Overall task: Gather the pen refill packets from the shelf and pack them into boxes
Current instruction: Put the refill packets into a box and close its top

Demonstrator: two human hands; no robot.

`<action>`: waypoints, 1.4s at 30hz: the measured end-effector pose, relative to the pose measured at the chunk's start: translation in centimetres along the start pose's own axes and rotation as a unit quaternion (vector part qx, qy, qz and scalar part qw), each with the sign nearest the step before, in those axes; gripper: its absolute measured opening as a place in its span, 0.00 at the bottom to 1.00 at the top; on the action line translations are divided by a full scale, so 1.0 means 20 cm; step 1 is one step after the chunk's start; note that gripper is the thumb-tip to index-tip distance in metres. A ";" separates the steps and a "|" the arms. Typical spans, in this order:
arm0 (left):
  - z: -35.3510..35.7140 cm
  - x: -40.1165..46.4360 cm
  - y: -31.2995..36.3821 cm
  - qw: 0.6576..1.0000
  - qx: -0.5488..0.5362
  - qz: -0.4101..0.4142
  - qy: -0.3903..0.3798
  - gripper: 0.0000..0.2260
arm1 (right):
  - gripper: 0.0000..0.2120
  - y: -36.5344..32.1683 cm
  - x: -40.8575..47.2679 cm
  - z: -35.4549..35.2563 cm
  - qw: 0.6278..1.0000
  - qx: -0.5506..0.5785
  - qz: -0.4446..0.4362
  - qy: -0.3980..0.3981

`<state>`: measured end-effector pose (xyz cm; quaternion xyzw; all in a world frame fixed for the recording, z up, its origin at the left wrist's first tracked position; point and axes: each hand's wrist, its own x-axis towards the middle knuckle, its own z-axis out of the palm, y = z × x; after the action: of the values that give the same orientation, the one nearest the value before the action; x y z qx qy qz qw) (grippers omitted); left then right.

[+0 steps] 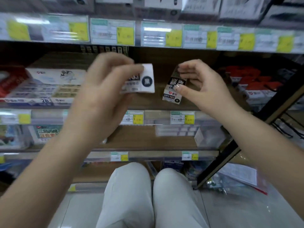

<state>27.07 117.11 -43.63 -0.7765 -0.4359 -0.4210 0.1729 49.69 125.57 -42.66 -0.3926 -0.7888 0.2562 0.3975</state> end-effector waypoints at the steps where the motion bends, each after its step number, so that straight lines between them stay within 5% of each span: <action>1: 0.04 -0.02 -0.01 1.000 0.017 0.020 -0.009 0.14 | 0.21 0.01 0.01 0.00 1.000 -0.015 0.006 0.000; 4: 0.15 -0.05 -0.02 0.999 -0.005 -0.028 -0.037 0.10 | 0.21 0.06 0.01 0.01 0.999 -0.046 0.017 -0.002; 9: 0.31 -0.10 -0.21 0.994 0.093 0.027 -0.055 0.18 | 0.21 0.13 0.02 0.01 0.996 -0.085 0.028 -0.004; 21: 0.41 -0.04 -0.33 0.970 0.098 -0.129 -0.184 0.28 | 0.29 0.25 0.11 0.10 0.975 -0.211 0.057 -0.037; 27: 0.45 -0.01 -0.36 0.954 0.114 -0.173 -0.217 0.30 | 0.34 0.26 0.27 0.23 0.947 -0.272 0.141 -0.096; 30: 0.46 -0.01 -0.37 0.951 0.104 -0.200 -0.211 0.31 | 0.27 0.26 0.33 0.30 0.920 -0.335 0.160 -0.122; 35: 0.46 0.00 -0.37 0.946 0.112 -0.238 -0.188 0.32 | 0.11 0.27 0.34 0.33 0.937 -0.309 0.127 -0.101; 42: 0.51 0.00 -0.33 0.934 0.121 -0.258 -0.214 0.32 | 0.13 0.19 0.30 0.43 0.964 -0.230 0.064 -0.113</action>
<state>26.76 127.23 -50.25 -0.6822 -0.6957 -0.2185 0.0535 41.85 131.75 -47.56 -0.4914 -0.8398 0.1351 0.1872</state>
